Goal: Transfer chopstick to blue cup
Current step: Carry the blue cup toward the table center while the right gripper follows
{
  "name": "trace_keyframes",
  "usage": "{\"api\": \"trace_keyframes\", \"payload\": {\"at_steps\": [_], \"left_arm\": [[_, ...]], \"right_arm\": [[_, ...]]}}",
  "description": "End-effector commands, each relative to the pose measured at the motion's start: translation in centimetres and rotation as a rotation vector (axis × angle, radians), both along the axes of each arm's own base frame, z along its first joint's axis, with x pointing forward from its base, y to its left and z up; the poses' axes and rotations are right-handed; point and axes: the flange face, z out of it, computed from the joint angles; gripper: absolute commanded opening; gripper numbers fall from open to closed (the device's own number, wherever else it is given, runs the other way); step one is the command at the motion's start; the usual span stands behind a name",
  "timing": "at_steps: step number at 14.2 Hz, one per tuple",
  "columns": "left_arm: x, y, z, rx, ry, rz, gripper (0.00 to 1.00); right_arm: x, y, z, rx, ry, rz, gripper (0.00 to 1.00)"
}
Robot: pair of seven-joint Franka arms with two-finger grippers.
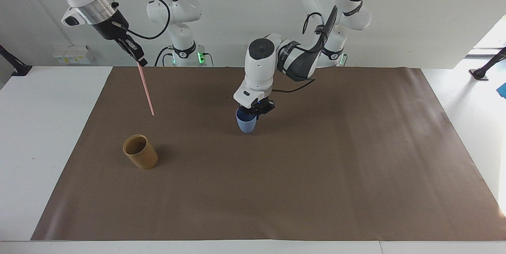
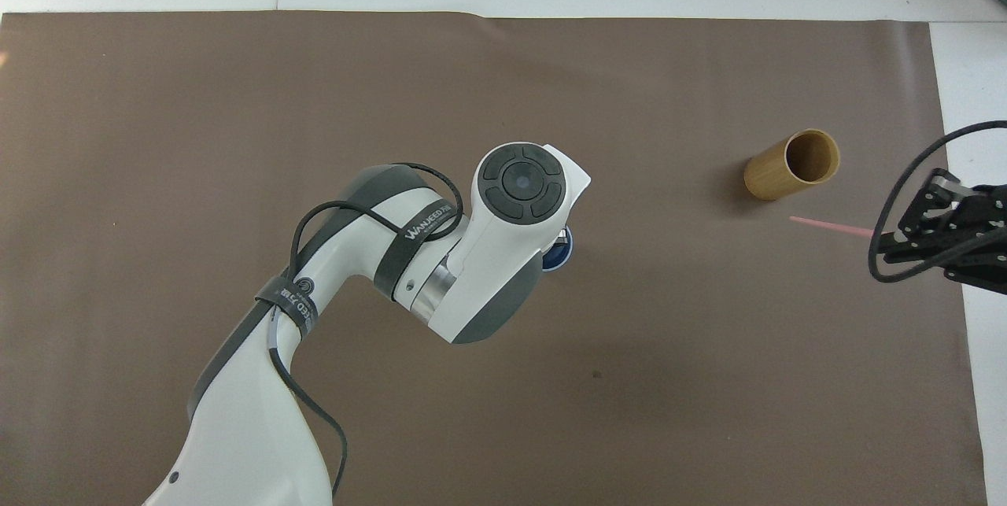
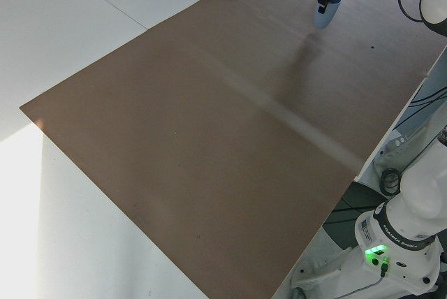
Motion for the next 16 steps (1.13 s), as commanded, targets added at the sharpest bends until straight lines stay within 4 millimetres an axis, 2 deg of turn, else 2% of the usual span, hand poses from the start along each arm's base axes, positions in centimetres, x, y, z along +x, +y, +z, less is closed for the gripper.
{"api": "trace_keyframes", "payload": {"at_steps": [1, 2, 4, 5, 6, 7, 8, 9, 11, 13, 16], "left_arm": [[0.6, -1.1, -0.1, -0.010, -0.037, 0.019, 0.00], [0.5, -1.0, -0.3, -0.006, -0.035, 0.019, 0.00], [0.8, -1.2, -0.6, -0.030, -0.061, 0.045, 0.00], [0.6, -1.2, -0.8, -0.031, -0.058, 0.046, 0.08], [0.7, -1.2, -0.7, -0.028, -0.061, 0.044, 0.34], [0.7, -1.2, -0.7, -0.027, -0.060, 0.046, 0.65], [0.8, -1.1, -0.5, -0.028, -0.063, 0.047, 0.90], [0.8, -1.0, -0.4, -0.028, -0.064, 0.048, 1.00], [1.1, -0.1, 0.5, -0.016, -0.058, 0.055, 1.00], [1.0, 1.0, 2.8, -0.005, -0.059, 0.063, 1.00], [2.4, 4.6, 6.2, 0.002, -0.064, 0.111, 1.00]], "right_arm": [[0.4, 2.8, -0.8, 0.056, 0.003, -0.089, 0.00], [0.6, 4.0, -0.8, 0.076, 0.001, -0.114, 0.00], [0.8, 4.8, -1.0, 0.139, 0.020, -0.186, 0.00], [0.8, 5.1, -1.1, 0.169, 0.031, -0.201, 0.00], [0.7, 5.3, -1.1, 0.187, 0.039, -0.211, 0.00], [0.7, 5.5, -1.0, 0.209, 0.052, -0.230, 0.00], [0.7, 5.8, -1.0, 0.241, 0.066, -0.251, 0.00], [0.7, 6.0, -1.1, 0.263, 0.079, -0.266, 0.00], [0.7, 6.4, -1.3, 0.293, 0.108, -0.306, 0.00], [0.6, 6.7, -1.1, 0.326, 0.129, -0.342, 0.00], [0.6, 7.5, -1.0, 0.344, 0.135, -0.350, 0.00]]}}
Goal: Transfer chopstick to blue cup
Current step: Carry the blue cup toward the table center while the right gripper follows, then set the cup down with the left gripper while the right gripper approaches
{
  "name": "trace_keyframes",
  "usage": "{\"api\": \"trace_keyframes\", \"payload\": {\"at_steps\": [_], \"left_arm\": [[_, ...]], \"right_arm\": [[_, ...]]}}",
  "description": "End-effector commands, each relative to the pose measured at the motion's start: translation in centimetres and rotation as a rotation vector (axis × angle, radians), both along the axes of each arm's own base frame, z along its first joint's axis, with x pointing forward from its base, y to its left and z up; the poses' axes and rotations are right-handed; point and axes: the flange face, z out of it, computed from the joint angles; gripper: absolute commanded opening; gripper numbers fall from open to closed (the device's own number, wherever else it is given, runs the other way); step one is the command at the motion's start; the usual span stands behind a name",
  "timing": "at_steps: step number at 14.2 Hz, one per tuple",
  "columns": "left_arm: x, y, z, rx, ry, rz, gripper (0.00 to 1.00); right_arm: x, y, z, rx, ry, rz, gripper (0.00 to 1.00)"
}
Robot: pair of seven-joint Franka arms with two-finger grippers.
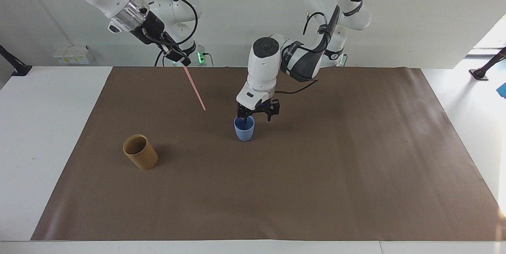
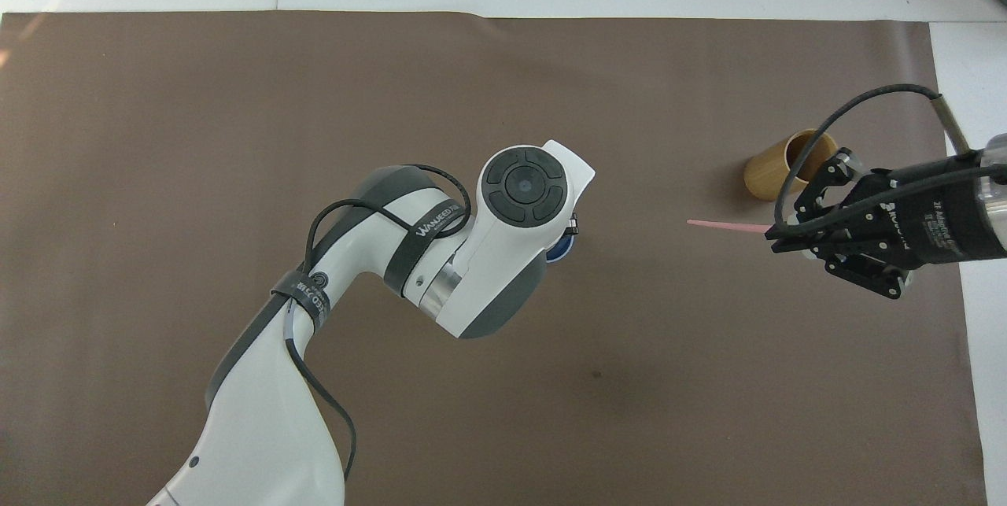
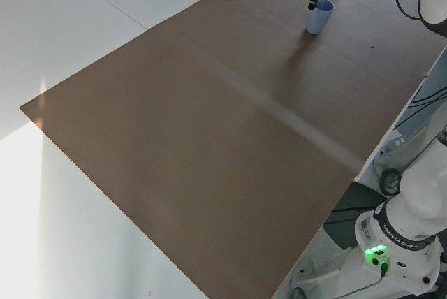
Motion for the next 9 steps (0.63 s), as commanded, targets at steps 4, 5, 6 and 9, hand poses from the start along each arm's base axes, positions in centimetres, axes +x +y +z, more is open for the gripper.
{"api": "trace_keyframes", "payload": {"at_steps": [4, 5, 6, 9], "left_arm": [[2.5, 11.4, 6.4, 0.040, 0.000, 0.010, 1.00], [3.2, 14.9, 7.1, 0.045, 0.001, -0.001, 1.00], [3.2, 17.6, 8.1, 0.043, -0.004, -0.039, 1.00], [3.4, 23.5, 9.4, 0.060, 0.031, -0.110, 1.00]], "right_arm": [[0.4, 4.5, -0.5, 0.084, 0.004, -0.038, 0.00], [0.8, 6.1, -1.2, 0.081, 0.012, -0.043, 0.00], [1.0, 7.7, -1.7, 0.081, 0.001, -0.040, 0.00], [2.0, 11.5, -4.2, 0.051, -0.019, -0.017, 0.00]]}}
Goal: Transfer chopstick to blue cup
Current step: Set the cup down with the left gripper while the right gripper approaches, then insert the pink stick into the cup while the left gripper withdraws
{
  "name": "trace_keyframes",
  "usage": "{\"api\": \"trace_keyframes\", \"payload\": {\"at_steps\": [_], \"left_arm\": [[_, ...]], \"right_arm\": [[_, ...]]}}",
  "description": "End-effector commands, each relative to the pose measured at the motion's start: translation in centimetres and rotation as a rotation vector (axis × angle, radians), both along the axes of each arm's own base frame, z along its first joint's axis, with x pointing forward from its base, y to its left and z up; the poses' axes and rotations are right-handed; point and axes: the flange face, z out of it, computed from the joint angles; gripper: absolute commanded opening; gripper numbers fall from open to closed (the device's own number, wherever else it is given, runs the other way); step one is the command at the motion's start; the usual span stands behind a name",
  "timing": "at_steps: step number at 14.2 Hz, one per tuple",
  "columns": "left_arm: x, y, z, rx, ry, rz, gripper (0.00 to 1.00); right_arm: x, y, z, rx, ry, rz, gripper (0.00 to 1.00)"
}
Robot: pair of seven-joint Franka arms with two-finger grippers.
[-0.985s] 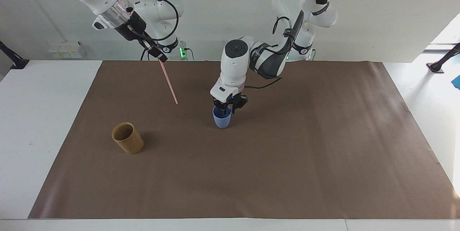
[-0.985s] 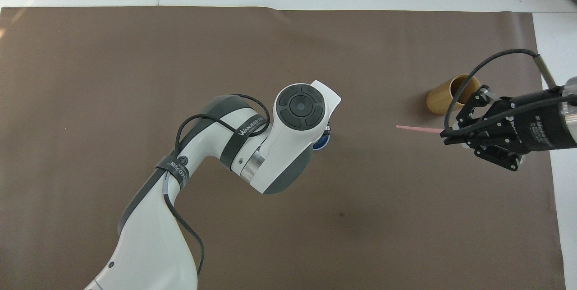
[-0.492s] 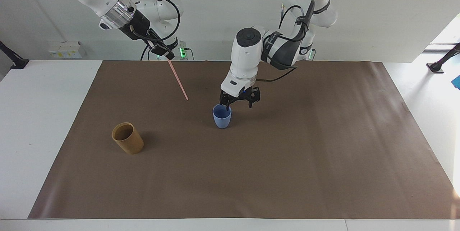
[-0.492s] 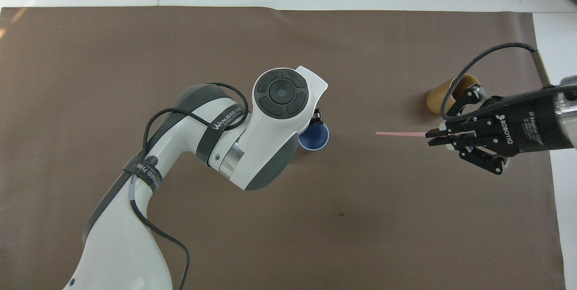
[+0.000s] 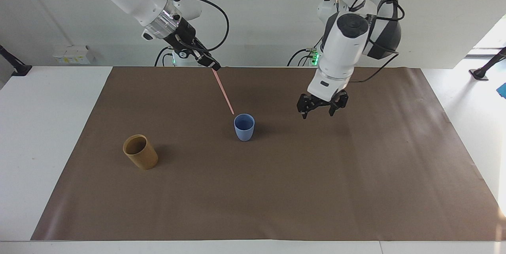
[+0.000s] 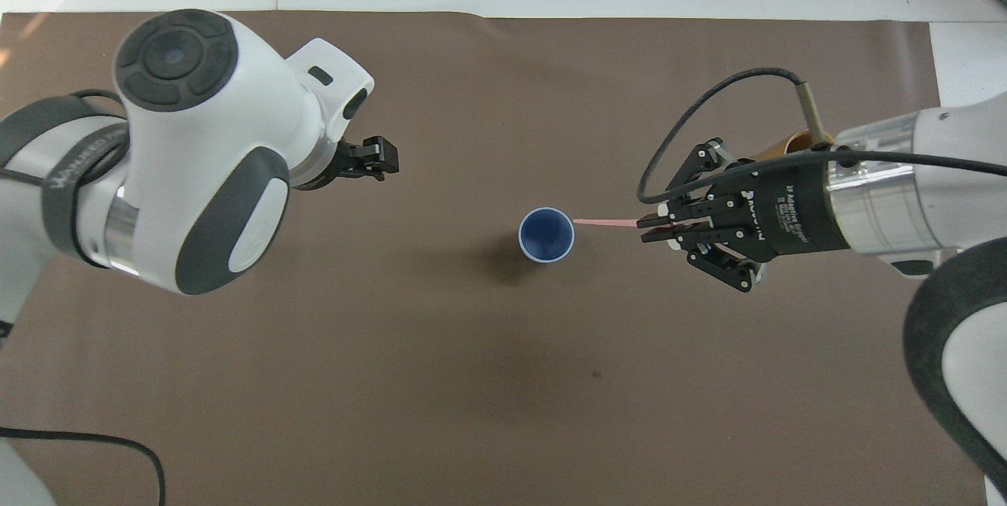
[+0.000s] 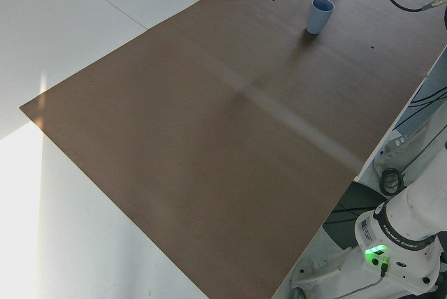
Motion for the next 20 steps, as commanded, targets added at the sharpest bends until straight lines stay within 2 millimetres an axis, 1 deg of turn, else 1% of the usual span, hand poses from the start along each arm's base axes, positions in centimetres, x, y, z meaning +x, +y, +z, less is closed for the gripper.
{"api": "trace_keyframes", "payload": {"at_steps": [1, 2, 3, 4, 5, 7, 8, 10, 11, 12, 13, 14, 16, 17, 18, 20], "left_arm": [[-1.4, 4.6, 1.2, 0.020, 0.043, -0.092, 1.00], [-1.2, 6.8, 1.7, 0.023, 0.050, -0.139, 1.00], [-1.1, 8.6, 1.9, 0.025, 0.069, -0.170, 1.00], [-1.1, 10.2, 2.3, 0.025, 0.073, -0.190, 1.00], [-1.0, 12.2, 2.9, 0.025, 0.069, -0.207, 1.00], [-1.5, 15.1, 3.9, 0.025, 0.089, -0.247, 1.00], [-1.8, 15.9, 4.6, 0.025, 0.086, -0.258, 1.00], [-2.8, 16.7, 6.2, 0.025, 0.079, -0.314, 1.00], [-3.2, 18.5, 7.2, 0.025, 0.076, -0.320, 1.00], [-3.8, 18.9, 8.4, 0.025, 0.072, -0.335, 1.00], [-4.5, 19.2, 10.0, 0.027, 0.063, -0.332, 1.00], [-4.7, 19.3, 10.7, 0.028, 0.063, -0.326, 1.00], [-4.5, 19.7, 10.9, 0.029, 0.048, -0.315, 1.00], [-4.5, 19.7, 10.9, 0.029, 0.048, -0.316, 1.00], [-4.7, 19.8, 10.9, 0.028, 0.058, -0.315, 1.00], [-5.1, 20.2, 11.8, 0.032, 0.045, -0.310, 1.00]], "right_arm": [[0.6, 1.6, -2.7, -0.022, 0.005, -0.010, 0.00], [0.1, 2.9, -4.2, -0.039, 0.010, 0.012, 0.00], [-0.2, 3.3, -5.4, -0.050, 0.014, 0.017, 0.00], [-0.3, 3.3, -6.7, -0.061, 0.025, 0.014, 0.00], [-0.3, 3.3, -7.9, -0.067, 0.032, 0.007, 0.00], [0.0, 3.3, -10.0, -0.080, 0.045, 0.013, 0.00], [0.4, 3.4, -10.7, -0.085, 0.047, 0.015, 0.00], [1.2, 3.4, -11.2, -0.084, 0.015, -0.016, 0.00], [1.2, 3.4, -11.1, -0.082, 0.012, -0.018, 0.19], [1.4, 3.4, -11.1, -0.080, 0.011, -0.018, 0.56], [1.6, 3.5, -10.8, -0.079, 0.008, -0.023, 0.78], [1.8, 3.6, -10.8, -0.079, 0.002, -0.016, 1.00], [2.7, 3.7, -10.4, -0.081, -0.018, -0.010, 1.00], [3.2, 3.3, -9.6, -0.081, -0.047, 0.002, 1.00], [3.6, 2.7, -8.9, -0.078, -0.080, 0.027, 1.00], [4.2, 0.5, -7.3, -0.105, -0.157, 0.076, 1.00]]}}
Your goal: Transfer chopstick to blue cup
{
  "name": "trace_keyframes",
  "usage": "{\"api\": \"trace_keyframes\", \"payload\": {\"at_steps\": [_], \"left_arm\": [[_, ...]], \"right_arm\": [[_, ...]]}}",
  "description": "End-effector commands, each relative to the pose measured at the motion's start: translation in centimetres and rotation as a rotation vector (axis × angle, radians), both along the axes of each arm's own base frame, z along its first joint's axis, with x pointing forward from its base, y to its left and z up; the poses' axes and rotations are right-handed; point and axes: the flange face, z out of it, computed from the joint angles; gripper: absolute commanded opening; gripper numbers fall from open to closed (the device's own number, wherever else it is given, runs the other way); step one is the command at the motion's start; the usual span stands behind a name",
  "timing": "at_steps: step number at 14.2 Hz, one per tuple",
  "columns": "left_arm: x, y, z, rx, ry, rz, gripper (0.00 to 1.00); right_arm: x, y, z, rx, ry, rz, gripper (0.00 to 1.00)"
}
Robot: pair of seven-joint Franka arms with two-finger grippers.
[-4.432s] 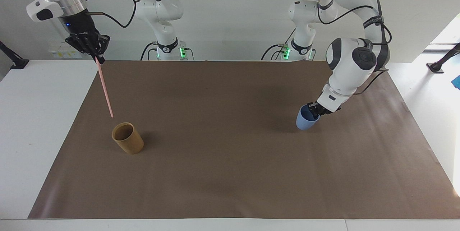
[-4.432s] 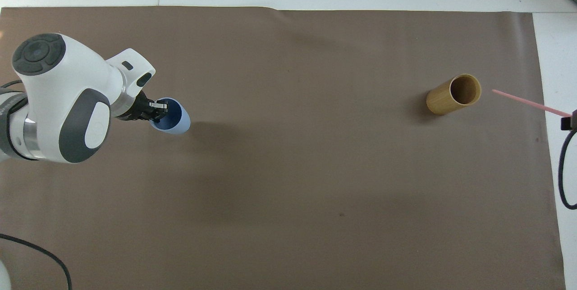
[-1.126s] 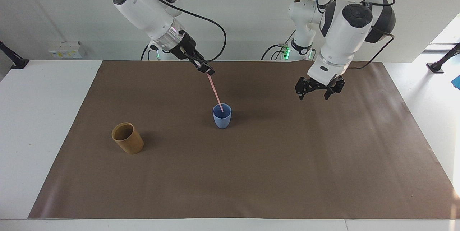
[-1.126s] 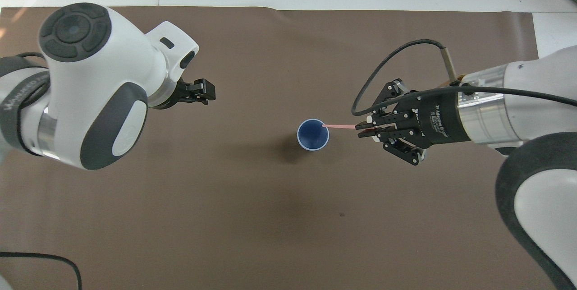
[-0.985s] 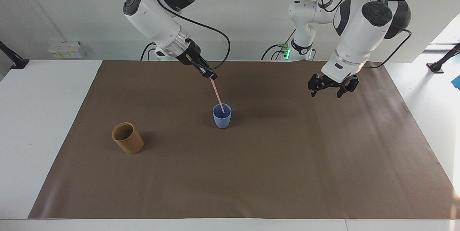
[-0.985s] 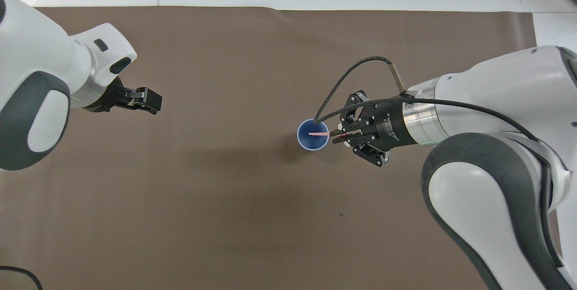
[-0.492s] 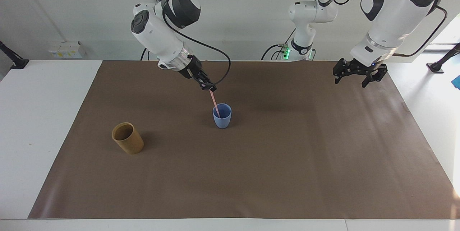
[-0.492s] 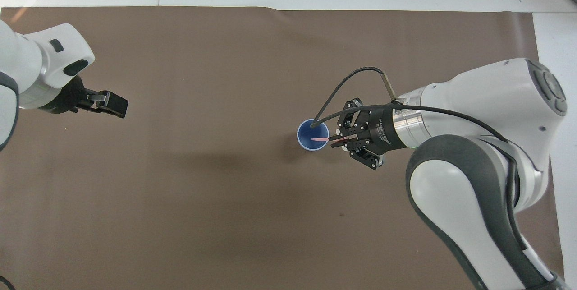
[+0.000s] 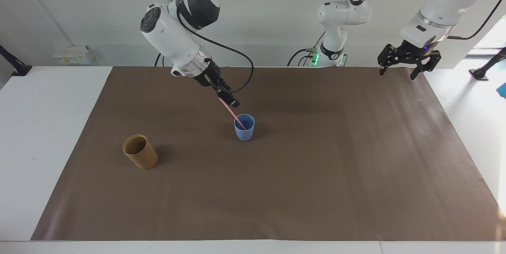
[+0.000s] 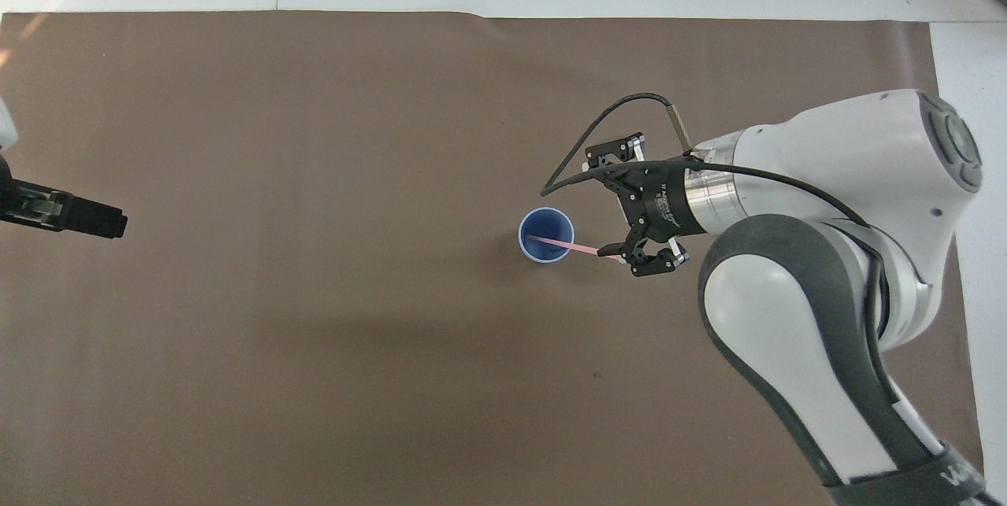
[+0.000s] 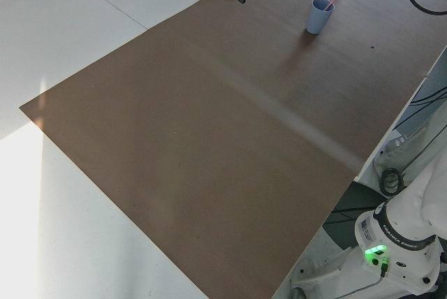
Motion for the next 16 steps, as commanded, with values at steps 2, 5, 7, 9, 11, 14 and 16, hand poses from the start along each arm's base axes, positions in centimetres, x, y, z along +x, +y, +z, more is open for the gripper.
{"api": "trace_keyframes", "payload": {"at_steps": [2, 5, 7, 9, 11, 14, 16], "left_arm": [[-1.2, 0.4, 2.1, 0.002, -0.005, -0.012, 1.00], [-0.5, 0.3, 3.2, 0.013, 0.027, -0.014, 1.00], [-0.5, 0.1, 2.5, 0.006, 0.023, -0.019, 1.00], [-0.6, 0.2, 2.1, 0.003, 0.024, -0.006, 1.00], [-0.6, 0.2, 2.0, 0.000, 0.020, -0.003, 1.00], [-1.0, 0.2, 1.8, -0.015, 0.019, 0.026, 1.00], [-1.0, 0.1, 0.8, -0.015, 0.039, 0.021, 1.00]], "right_arm": [[1.9, -4.2, 2.2, -0.199, -0.161, 0.147, 1.00], [2.2, -8.1, 2.1, -0.430, -0.239, 0.351, 1.00], [2.0, -10.9, 2.5, -0.498, -0.252, 0.480, 1.00], [1.4, -14.5, 4.0, -0.555, -0.272, 0.598, 1.00], [0.4, -17.9, 6.1, -0.601, -0.286, 0.677, 1.00], [-0.7, -20.8, 8.1, -0.619, -0.278, 0.701, 1.00], [-1.3, -21.6, 10.4, -0.620, -0.264, 0.754, 1.00]]}}
